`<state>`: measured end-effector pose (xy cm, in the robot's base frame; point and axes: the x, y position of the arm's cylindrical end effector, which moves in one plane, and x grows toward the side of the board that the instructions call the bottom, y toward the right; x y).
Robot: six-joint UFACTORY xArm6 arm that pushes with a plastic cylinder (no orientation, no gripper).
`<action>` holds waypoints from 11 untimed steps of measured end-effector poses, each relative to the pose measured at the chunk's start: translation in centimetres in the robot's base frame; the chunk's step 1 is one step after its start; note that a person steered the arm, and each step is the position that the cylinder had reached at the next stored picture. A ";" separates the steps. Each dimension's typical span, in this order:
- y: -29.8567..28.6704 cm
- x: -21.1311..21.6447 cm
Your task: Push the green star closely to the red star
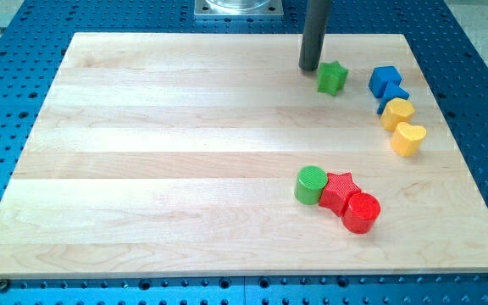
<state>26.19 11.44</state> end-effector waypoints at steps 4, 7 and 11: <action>0.1 14.8; 1.1 8.4; -11.1 12.1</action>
